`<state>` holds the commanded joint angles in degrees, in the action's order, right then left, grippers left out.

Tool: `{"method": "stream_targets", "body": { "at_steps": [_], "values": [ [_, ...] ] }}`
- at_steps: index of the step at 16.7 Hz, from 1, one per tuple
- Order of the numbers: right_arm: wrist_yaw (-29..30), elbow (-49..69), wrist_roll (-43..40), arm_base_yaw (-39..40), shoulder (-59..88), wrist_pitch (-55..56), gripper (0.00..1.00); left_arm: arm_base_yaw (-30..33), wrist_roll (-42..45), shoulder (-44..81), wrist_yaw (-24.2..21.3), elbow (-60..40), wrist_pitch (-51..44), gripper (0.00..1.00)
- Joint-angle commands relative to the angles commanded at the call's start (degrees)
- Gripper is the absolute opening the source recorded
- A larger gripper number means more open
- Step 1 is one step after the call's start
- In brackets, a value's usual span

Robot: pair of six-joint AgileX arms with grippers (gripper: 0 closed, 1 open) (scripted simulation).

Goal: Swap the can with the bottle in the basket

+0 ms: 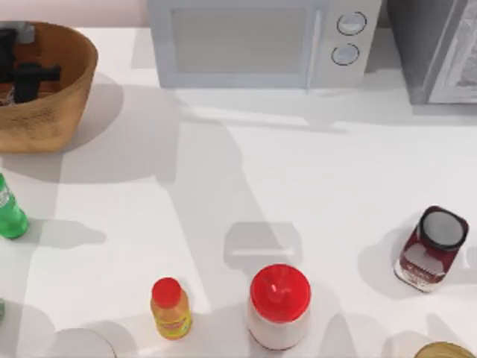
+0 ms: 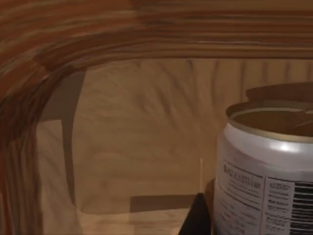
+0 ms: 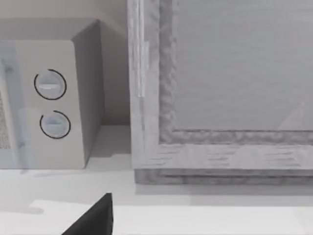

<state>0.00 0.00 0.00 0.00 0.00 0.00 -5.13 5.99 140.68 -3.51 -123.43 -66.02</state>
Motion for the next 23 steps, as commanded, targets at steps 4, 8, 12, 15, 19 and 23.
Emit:
{"method": "stream_targets", "body": {
  "at_steps": [4,8,12,15,19,23],
  "values": [
    [0.0,0.0,0.0,0.0,0.0,0.0,1.00,0.2,-0.6,-1.9,0.2,5.0,-1.5,0.00],
    [0.0,0.0,0.0,0.0,0.0,0.0,1.00,0.7,-1.5,-12.2,0.6,17.3,3.1,0.00],
    [0.0,0.0,0.0,0.0,0.0,0.0,1.00,0.9,-2.7,-31.3,1.0,31.7,15.3,0.00],
    [0.0,0.0,0.0,0.0,0.0,0.0,1.00,0.9,-3.7,-51.1,1.3,44.7,24.9,0.00],
    [0.0,0.0,0.0,0.0,0.0,0.0,1.00,1.6,-4.3,-80.1,2.0,67.2,35.0,0.00],
    [0.0,0.0,0.0,0.0,0.0,0.0,1.00,2.9,-4.2,-107.2,2.5,88.5,48.6,0.00]
  ]
}}
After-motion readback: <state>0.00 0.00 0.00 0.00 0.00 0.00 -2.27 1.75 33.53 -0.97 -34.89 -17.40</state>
